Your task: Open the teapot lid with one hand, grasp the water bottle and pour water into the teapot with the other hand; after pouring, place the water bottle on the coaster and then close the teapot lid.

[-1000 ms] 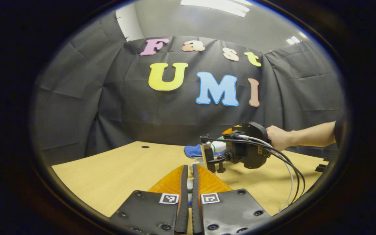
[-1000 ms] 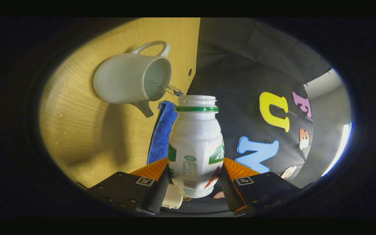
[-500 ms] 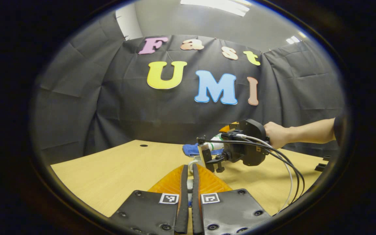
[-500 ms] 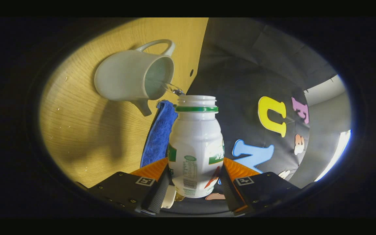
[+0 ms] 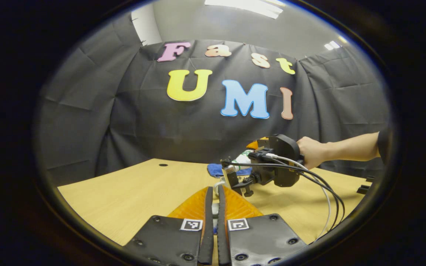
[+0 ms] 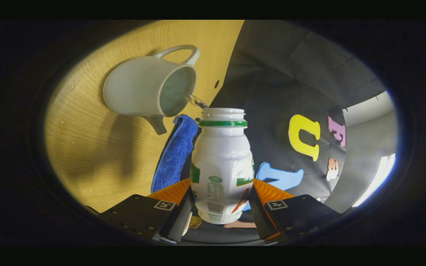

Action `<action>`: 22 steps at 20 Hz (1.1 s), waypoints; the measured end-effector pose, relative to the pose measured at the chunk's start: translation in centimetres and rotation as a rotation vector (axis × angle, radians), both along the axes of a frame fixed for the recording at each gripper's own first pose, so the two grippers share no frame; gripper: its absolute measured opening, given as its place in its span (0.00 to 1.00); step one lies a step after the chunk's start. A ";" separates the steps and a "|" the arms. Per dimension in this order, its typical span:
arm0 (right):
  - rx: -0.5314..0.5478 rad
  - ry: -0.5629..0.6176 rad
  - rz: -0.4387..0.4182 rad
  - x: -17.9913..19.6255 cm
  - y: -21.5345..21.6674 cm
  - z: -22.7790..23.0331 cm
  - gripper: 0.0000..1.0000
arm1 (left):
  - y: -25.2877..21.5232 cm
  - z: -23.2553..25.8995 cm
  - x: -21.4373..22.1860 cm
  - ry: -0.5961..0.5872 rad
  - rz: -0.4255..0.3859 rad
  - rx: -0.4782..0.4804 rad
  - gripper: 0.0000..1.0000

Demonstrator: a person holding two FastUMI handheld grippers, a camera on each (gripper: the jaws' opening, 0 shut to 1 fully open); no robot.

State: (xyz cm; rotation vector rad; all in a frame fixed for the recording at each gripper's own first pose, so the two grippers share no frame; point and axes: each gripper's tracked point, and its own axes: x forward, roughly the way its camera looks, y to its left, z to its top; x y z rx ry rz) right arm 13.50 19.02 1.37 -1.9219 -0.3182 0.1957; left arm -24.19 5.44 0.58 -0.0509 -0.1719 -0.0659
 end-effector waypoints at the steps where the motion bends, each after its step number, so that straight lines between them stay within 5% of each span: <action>1: -0.003 -0.001 0.002 0.0 0.0 -0.1 0.74 | 0.0 0.1 0.0 -0.001 -0.003 -0.003 0.11; 22: -0.100 -0.030 0.031 -0.5 1.0 -0.3 0.74 | 0.0 0.1 0.1 -0.005 -0.003 0.006 0.11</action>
